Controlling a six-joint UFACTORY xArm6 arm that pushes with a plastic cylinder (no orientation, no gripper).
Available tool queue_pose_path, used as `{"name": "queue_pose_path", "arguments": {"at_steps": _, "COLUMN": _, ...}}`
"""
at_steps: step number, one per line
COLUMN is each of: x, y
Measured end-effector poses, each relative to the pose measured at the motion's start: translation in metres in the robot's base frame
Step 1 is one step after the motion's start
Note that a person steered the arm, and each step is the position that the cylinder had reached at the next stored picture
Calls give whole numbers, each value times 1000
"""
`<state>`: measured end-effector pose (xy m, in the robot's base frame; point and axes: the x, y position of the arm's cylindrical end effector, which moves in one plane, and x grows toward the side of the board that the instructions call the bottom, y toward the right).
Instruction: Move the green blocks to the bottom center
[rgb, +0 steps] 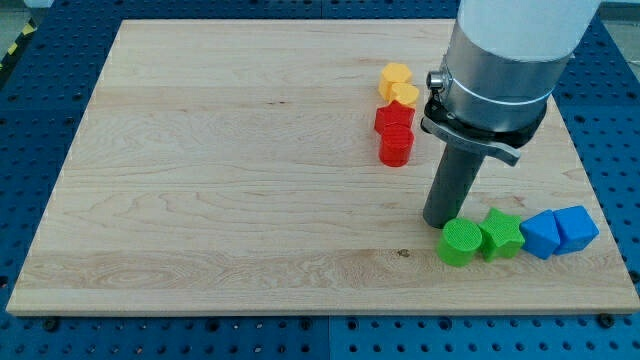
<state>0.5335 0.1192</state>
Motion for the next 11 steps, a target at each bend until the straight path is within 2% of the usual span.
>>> {"name": "queue_pose_path", "arguments": {"at_steps": 2, "x": -1, "y": -20}}
{"name": "queue_pose_path", "arguments": {"at_steps": 3, "x": -30, "y": -43}}
{"name": "queue_pose_path", "arguments": {"at_steps": 4, "x": -55, "y": 0}}
{"name": "queue_pose_path", "arguments": {"at_steps": 7, "x": -65, "y": 21}}
{"name": "queue_pose_path", "arguments": {"at_steps": 8, "x": -69, "y": 92}}
{"name": "queue_pose_path", "arguments": {"at_steps": 9, "x": -69, "y": 138}}
{"name": "queue_pose_path", "arguments": {"at_steps": 10, "x": -51, "y": 190}}
{"name": "queue_pose_path", "arguments": {"at_steps": 11, "x": -43, "y": 200}}
